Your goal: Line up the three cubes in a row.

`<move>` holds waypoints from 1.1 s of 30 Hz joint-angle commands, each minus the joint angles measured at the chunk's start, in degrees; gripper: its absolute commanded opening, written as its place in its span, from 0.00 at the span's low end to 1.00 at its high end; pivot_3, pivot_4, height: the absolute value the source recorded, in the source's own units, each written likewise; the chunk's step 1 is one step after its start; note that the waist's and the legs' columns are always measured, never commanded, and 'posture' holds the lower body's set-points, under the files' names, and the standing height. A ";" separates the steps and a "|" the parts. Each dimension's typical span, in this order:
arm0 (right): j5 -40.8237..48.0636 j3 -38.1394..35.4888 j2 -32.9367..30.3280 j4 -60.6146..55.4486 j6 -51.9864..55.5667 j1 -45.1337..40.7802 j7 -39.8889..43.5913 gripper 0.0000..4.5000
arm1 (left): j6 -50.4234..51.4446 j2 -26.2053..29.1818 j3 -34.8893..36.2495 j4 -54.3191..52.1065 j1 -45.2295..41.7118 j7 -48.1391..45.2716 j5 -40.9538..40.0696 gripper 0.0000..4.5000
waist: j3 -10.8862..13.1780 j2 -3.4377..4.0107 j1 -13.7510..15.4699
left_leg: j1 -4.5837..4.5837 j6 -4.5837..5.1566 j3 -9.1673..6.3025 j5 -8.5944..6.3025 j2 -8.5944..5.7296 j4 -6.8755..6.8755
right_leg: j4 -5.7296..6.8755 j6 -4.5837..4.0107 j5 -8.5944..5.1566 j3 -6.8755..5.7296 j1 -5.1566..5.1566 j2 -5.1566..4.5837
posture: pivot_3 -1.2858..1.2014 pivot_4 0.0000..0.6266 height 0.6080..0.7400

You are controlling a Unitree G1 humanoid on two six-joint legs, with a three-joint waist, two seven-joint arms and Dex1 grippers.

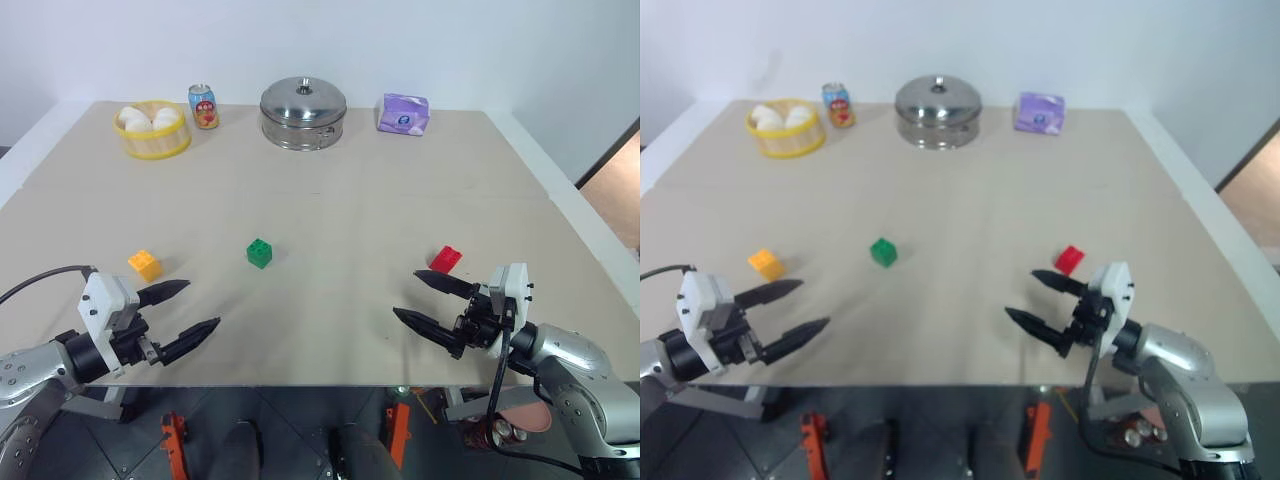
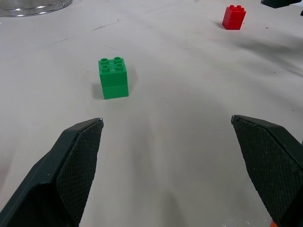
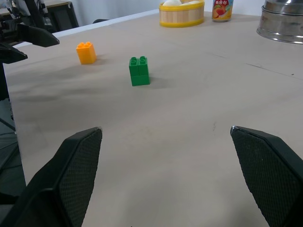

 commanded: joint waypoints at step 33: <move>-14.09 7.82 -13.90 23.74 6.20 -29.55 5.44 1.00 | -5.94 -11.60 -22.06 7.94 -26.07 -4.29 9.93 1.00 | 0.00 0.00 0.00 | 0.12 0.23 0.36 0.11 -0.07 0.25 | 0.01 0.20 0.25 0.49 0.14 0.11 | 0.52 0.24 0.99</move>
